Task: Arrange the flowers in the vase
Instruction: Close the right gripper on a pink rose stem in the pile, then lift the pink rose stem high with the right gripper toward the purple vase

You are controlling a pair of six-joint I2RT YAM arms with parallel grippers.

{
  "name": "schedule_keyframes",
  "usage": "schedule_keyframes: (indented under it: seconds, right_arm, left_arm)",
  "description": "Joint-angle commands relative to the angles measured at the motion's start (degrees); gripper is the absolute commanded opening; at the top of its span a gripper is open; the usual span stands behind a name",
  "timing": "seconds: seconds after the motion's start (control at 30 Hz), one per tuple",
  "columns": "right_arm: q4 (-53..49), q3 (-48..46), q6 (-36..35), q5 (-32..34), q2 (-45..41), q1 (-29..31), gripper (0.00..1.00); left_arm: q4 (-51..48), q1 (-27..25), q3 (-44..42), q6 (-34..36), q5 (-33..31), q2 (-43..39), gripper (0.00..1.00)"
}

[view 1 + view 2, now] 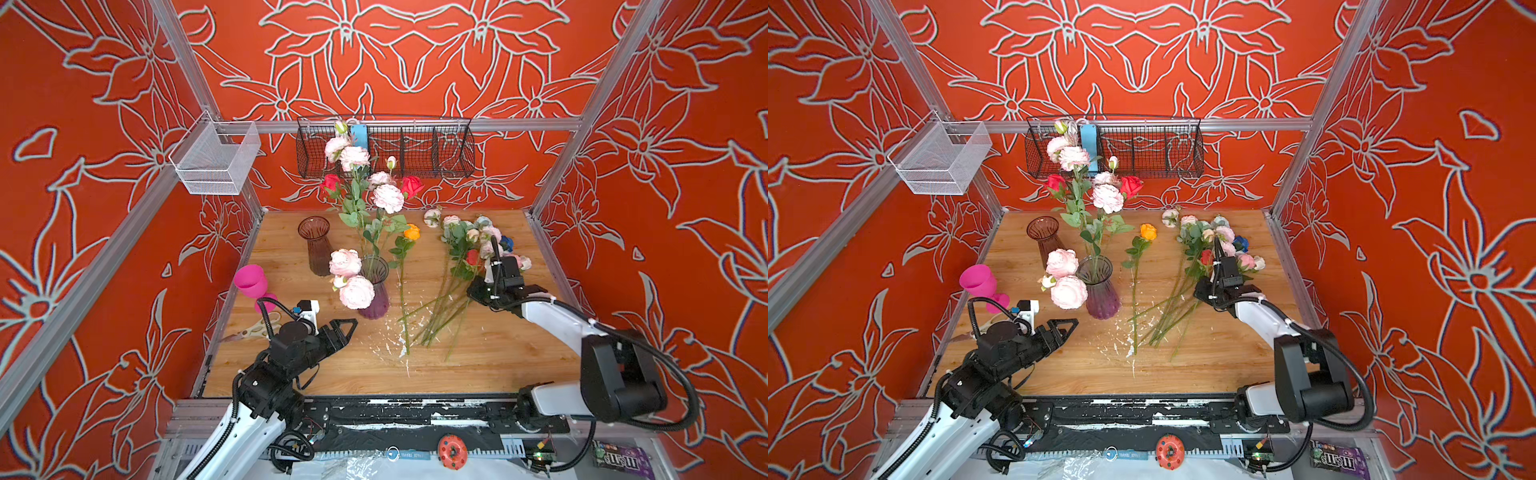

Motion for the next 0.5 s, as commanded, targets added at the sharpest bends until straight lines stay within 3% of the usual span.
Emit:
schedule_keyframes:
  seconds: [0.0,0.13,0.23,0.37,0.47]
  right_arm:
    - [-2.9,0.1,-0.1,-1.0,-5.7,0.2,0.07]
    - [-4.1,-0.1,-1.0,-1.7,-12.6,0.8,0.05]
    - [0.7,-2.8,-0.9,-3.5,-19.0,1.6,0.04]
    - [11.4,-9.7,0.1,-3.7,-29.8,5.4,0.02]
    - [17.4,-13.6,-1.7,1.3,-39.1,10.6,0.01]
  left_arm:
    - [8.0,-1.4,-2.5,0.0,4.8,-1.5,0.77]
    - [13.0,-5.6,-4.1,1.6,4.6,-3.1,0.77]
    - [14.8,-11.1,-4.0,5.2,1.4,-2.6,0.76]
    - [17.1,-20.5,-3.0,9.7,-5.2,2.8,0.76]
    - [16.7,-26.7,-0.9,12.3,-11.9,6.1,0.77]
